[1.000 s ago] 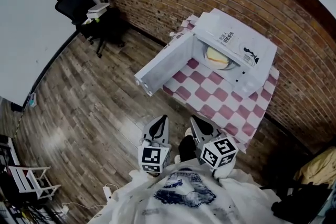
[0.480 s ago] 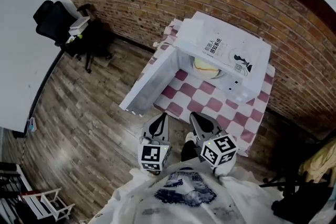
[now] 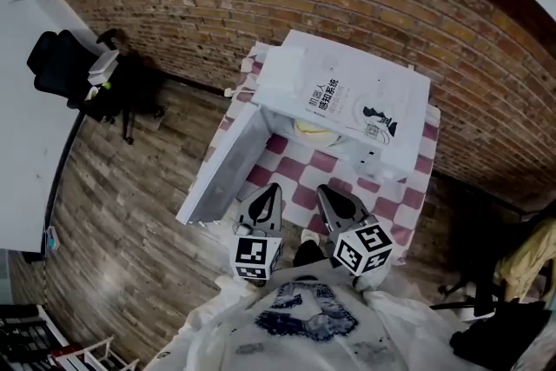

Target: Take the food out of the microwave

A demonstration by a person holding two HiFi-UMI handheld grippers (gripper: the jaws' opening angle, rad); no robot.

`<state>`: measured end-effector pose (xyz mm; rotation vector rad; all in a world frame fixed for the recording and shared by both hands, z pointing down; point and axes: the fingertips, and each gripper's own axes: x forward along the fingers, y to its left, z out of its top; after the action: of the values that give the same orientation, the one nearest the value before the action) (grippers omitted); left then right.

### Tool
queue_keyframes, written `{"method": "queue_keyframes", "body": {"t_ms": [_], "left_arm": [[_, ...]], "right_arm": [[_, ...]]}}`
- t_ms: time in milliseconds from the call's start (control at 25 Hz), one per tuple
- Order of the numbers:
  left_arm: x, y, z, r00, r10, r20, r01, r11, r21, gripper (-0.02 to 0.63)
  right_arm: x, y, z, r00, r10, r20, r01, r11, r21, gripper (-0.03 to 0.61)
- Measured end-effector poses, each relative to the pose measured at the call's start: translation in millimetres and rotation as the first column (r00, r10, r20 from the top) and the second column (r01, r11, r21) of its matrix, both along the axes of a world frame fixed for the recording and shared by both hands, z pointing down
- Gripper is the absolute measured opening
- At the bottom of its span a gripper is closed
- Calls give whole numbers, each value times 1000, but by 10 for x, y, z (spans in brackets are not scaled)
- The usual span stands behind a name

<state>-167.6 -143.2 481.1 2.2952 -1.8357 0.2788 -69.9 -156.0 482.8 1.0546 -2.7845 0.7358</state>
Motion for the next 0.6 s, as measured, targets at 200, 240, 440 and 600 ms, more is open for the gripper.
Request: {"method": "queue_keyframes", "body": {"t_ms": [200, 240, 440, 600], "left_arm": [[95, -279, 6, 1000, 30, -2, -30, 1000, 2, 8], [123, -325, 7, 999, 36, -2, -36, 999, 3, 8], [281, -465, 43, 997, 74, -14, -74, 997, -9, 8], [352, -547, 59, 995, 93, -24, -94, 995, -16, 8]], "right_arm": [[121, -230, -15, 1000, 29, -2, -29, 1000, 5, 14], [150, -267, -12, 999, 35, -1, -35, 999, 5, 14], [291, -382, -6, 998, 66, 2, -66, 998, 11, 14], [371, -433, -16, 996, 88, 7, -88, 996, 17, 14]]}}
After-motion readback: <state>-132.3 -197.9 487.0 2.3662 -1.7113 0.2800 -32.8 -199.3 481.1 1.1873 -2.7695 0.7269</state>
